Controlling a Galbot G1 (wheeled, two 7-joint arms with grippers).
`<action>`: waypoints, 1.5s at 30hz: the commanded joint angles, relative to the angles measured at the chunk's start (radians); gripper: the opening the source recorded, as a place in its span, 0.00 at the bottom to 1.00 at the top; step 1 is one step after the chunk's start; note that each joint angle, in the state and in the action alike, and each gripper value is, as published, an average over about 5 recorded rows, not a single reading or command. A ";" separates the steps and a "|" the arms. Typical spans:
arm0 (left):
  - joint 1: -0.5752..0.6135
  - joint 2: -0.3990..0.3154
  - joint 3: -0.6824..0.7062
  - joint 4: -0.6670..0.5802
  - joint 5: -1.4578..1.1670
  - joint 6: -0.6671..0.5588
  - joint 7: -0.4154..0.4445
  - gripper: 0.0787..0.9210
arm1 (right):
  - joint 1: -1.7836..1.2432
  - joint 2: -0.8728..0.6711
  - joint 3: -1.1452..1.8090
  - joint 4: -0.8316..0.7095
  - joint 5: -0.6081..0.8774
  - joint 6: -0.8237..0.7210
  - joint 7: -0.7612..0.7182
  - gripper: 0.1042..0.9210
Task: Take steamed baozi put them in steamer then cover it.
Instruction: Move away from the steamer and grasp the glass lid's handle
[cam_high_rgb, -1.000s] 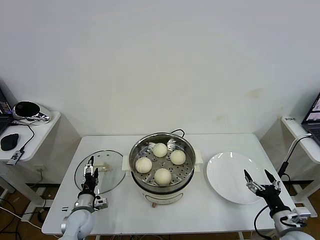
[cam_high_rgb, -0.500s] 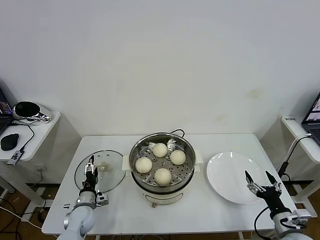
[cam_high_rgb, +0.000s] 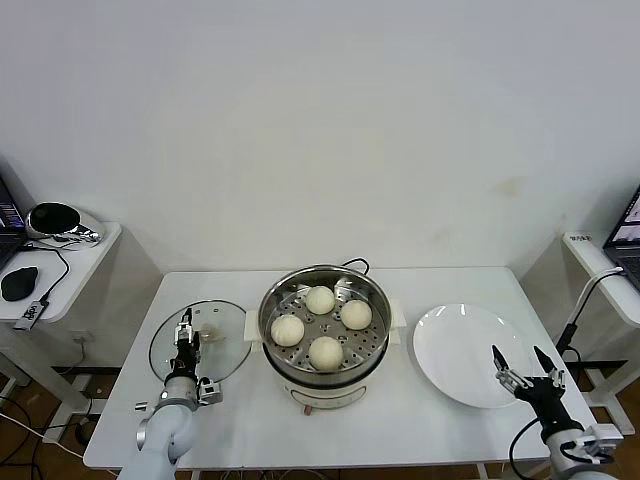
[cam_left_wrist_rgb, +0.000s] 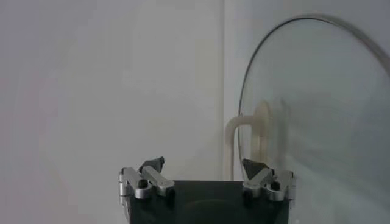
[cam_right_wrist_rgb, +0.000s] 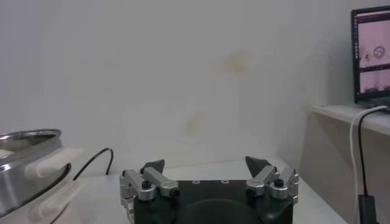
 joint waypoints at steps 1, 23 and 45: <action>-0.050 -0.003 0.011 0.058 0.001 0.011 -0.012 0.88 | -0.002 0.006 0.001 -0.002 -0.003 0.003 0.002 0.88; -0.122 -0.014 0.025 0.141 -0.037 0.041 -0.028 0.88 | -0.005 0.021 -0.004 -0.022 -0.018 0.015 -0.001 0.88; -0.097 -0.007 0.027 0.150 -0.060 0.014 -0.063 0.36 | -0.015 0.022 0.003 -0.013 -0.021 0.017 -0.003 0.88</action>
